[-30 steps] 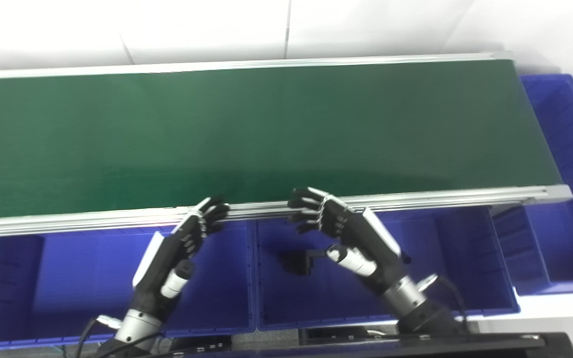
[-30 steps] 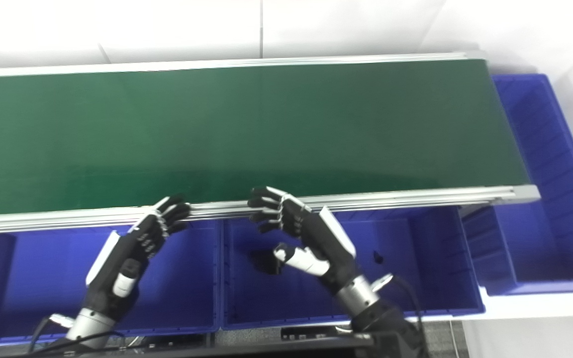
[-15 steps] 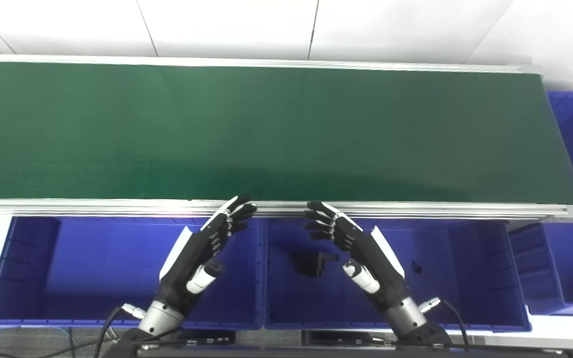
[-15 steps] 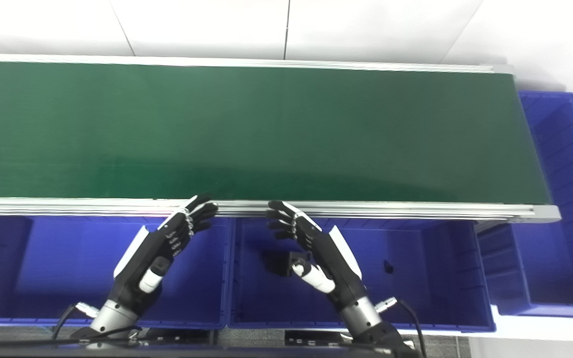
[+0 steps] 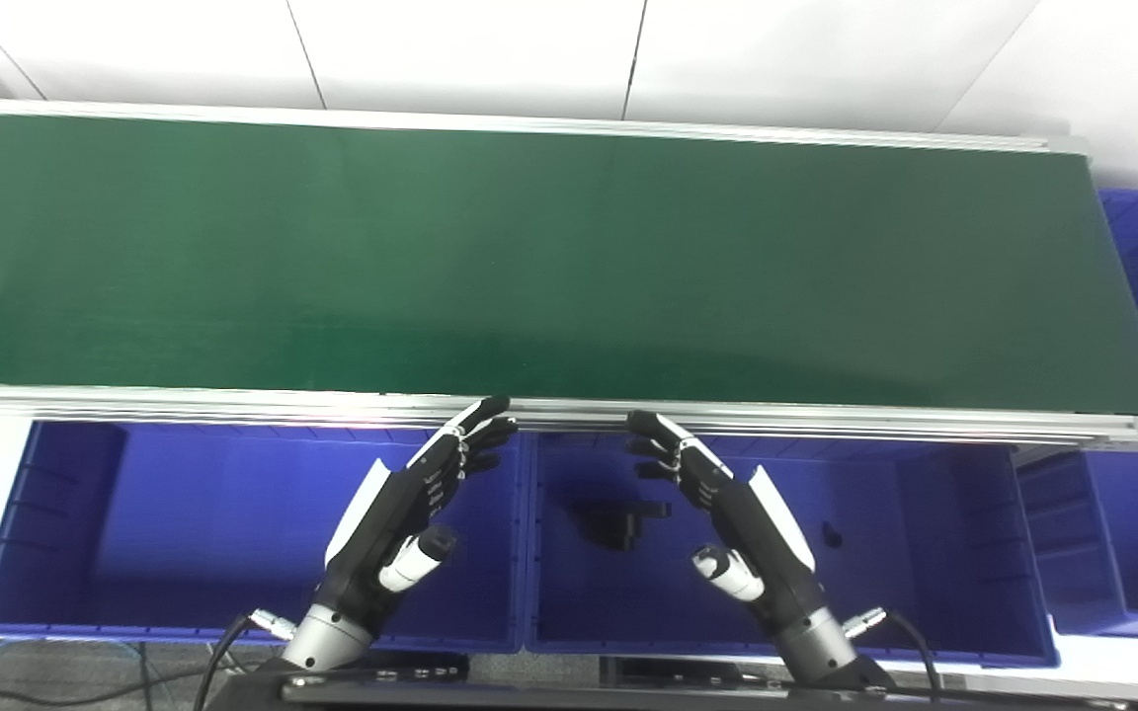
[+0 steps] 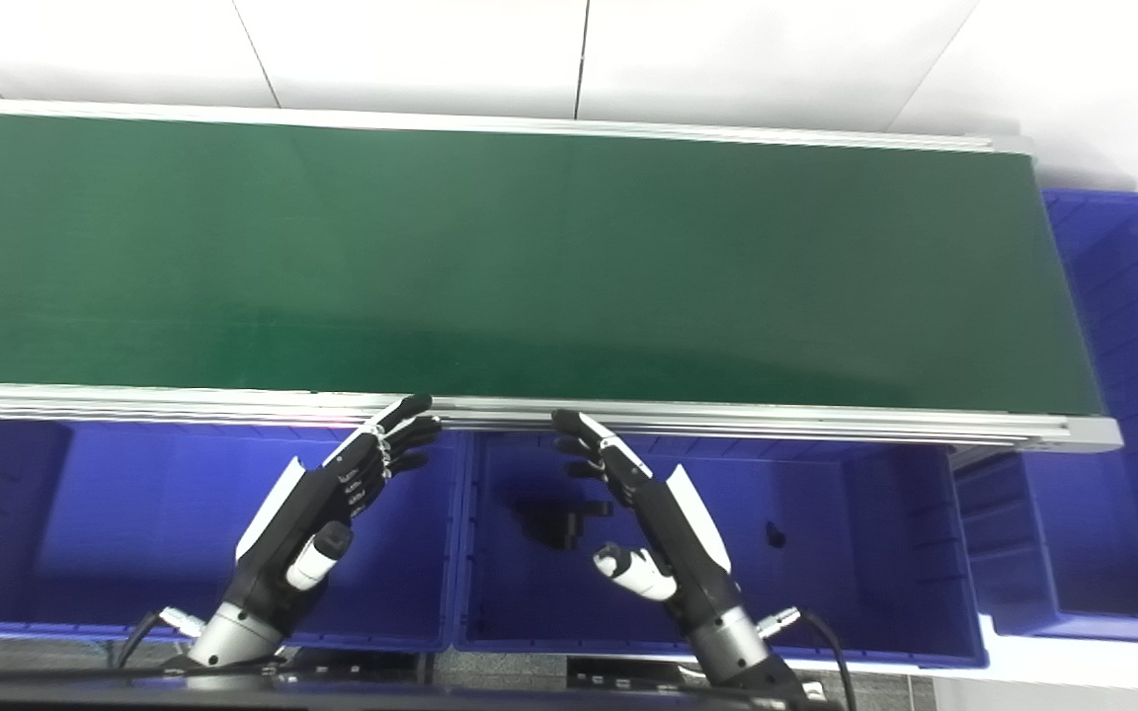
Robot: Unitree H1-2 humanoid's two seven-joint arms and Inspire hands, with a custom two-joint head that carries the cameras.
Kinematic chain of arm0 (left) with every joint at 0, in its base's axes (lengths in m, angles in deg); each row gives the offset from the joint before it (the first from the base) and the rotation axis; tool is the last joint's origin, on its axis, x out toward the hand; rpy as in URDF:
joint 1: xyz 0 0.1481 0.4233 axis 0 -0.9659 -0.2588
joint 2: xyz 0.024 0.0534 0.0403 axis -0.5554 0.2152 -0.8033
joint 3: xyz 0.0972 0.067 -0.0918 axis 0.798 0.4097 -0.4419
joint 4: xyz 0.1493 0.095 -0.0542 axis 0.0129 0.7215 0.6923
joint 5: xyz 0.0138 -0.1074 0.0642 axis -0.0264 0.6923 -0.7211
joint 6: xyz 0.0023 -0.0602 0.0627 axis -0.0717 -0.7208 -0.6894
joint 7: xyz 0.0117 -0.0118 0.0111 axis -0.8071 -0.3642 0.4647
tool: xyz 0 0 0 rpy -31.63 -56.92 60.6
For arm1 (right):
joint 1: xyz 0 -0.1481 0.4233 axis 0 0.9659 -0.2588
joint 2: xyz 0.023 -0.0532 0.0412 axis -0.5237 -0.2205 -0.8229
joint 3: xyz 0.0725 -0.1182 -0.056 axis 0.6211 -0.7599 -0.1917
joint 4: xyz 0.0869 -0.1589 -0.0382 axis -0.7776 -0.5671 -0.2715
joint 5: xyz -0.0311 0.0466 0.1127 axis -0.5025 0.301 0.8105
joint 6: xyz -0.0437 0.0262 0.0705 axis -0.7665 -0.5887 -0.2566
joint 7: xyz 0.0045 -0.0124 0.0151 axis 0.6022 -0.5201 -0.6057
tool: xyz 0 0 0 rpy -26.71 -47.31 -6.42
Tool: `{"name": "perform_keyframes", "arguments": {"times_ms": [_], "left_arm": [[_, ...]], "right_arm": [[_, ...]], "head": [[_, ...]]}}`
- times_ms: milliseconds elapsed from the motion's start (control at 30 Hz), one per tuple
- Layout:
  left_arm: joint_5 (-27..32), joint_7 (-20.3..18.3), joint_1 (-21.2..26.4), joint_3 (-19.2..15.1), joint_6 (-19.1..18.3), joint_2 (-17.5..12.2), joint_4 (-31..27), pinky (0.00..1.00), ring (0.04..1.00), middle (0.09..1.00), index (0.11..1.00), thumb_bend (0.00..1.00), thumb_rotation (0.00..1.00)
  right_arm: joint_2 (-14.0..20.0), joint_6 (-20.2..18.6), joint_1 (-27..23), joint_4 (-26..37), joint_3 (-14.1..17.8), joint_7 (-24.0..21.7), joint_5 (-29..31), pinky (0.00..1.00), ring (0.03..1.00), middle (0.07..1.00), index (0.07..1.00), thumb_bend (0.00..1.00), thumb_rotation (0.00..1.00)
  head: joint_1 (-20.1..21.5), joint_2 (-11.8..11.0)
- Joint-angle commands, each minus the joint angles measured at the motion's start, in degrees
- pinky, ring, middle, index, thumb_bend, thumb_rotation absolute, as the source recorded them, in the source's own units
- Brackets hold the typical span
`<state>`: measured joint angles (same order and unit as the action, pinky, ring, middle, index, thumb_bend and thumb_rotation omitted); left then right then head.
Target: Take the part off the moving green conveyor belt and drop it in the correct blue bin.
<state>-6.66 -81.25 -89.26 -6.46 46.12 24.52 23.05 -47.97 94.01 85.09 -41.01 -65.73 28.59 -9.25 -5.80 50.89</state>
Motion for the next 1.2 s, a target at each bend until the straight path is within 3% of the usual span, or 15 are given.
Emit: {"name": "perform_keyframes", "arguments": {"times_ms": [0, 133, 167, 200, 233, 333, 600, 933, 1067, 1100, 1167], "left_arm": [[0.28, 0.07, -0.98, -0.03, 2.92, -0.45, -0.57, 0.89, 0.905, 0.884, 0.906, 1.0, 0.95], [0.45, 0.03, -1.27, -0.1, 3.67, -0.81, 0.05, 0.88, 0.904, 0.887, 0.911, 1.0, 0.95], [0.43, 0.03, -1.29, -0.11, 4.28, -0.9, 0.58, 0.88, 0.904, 0.887, 0.911, 1.0, 0.95], [0.42, 0.03, -1.3, -0.12, 4.74, -0.97, 0.97, 0.88, 0.904, 0.887, 0.912, 1.0, 0.96], [0.11, 0.12, -1.29, -0.13, 5.46, -1.04, 1.65, 0.88, 0.904, 0.887, 0.913, 1.0, 0.96], [-0.71, 0.34, -1.18, -0.13, 7.22, -1.14, 3.27, 0.85, 0.896, 0.885, 0.91, 1.0, 0.96], [-0.07, 0.17, -1.33, -0.01, 6.31, -0.92, 2.48, 0.86, 0.896, 0.887, 0.907, 1.0, 0.96], [0.31, -0.17, -1.23, 0.09, 7.11, -1.26, 2.75, 0.87, 0.909, 0.891, 0.918, 1.0, 0.95], [0.82, -0.29, -0.5, -0.03, 8.36, -1.23, 5.02, 0.88, 0.91, 0.891, 0.916, 1.0, 0.95], [0.69, -0.22, -0.08, -0.15, 9.13, -1.23, 6.31, 0.88, 0.91, 0.891, 0.916, 1.0, 0.95], [0.3, -0.03, 0.7, -0.38, 10.52, -1.23, 8.55, 0.86, 0.901, 0.891, 0.913, 1.0, 0.96]], "right_arm": [[-0.51, 3.75, 0.28, 0.39, -0.32, 0.79, 0.15, 0.77, 0.845, 0.891, 0.888, 1.0, 0.96], [-0.86, 4.23, 0.37, -0.53, -0.76, 1.44, -0.22, 0.76, 0.844, 0.891, 0.889, 1.0, 0.96], [-0.85, 4.4, 0.37, -0.95, -0.94, 1.64, -0.27, 0.76, 0.844, 0.891, 0.889, 1.0, 0.96], [-0.83, 4.52, 0.36, -1.25, -1.09, 1.8, -0.29, 0.76, 0.844, 0.894, 0.888, 1.0, 0.97], [-0.84, 4.61, 0.36, -1.84, -1.27, 2.11, -0.45, 0.76, 0.844, 0.894, 0.887, 1.0, 0.97], [-0.77, 4.7, 0.23, -3.48, -1.77, 2.96, -0.46, 0.76, 0.844, 0.894, 0.879, 1.0, 0.97], [0.27, 4.7, -0.5, -3.77, -2.99, 4.47, 0.05, 0.75, 0.829, 0.882, 0.886, 1.0, 0.95], [0.11, 4.69, -0.08, -3.48, -3.15, 4.32, 0.7, 0.77, 0.837, 0.886, 0.891, 1.0, 0.94], [-0.08, 4.72, -0.82, -5.52, -3.46, 4.84, 0.7, 0.77, 0.837, 0.886, 0.891, 1.0, 0.94], [-0.16, 4.71, -1.27, -6.62, -3.72, 5.14, 0.55, 0.77, 0.837, 0.886, 0.891, 1.0, 0.94], [-0.16, 4.71, -2.1, -8.45, -4.19, 5.74, 0.23, 0.77, 0.842, 0.891, 0.885, 1.0, 0.96]], "head": [[0.17, -0.25], [0.94, -1.41], [1.29, -2.87], [1.29, -2.87], [1.59, -4.81], [1.89, -6.59], [1.98, -5.24], [2.12, -5.35], [2.71, -7.15], [3.43, -9.15], [3.81, -9.68]]}}
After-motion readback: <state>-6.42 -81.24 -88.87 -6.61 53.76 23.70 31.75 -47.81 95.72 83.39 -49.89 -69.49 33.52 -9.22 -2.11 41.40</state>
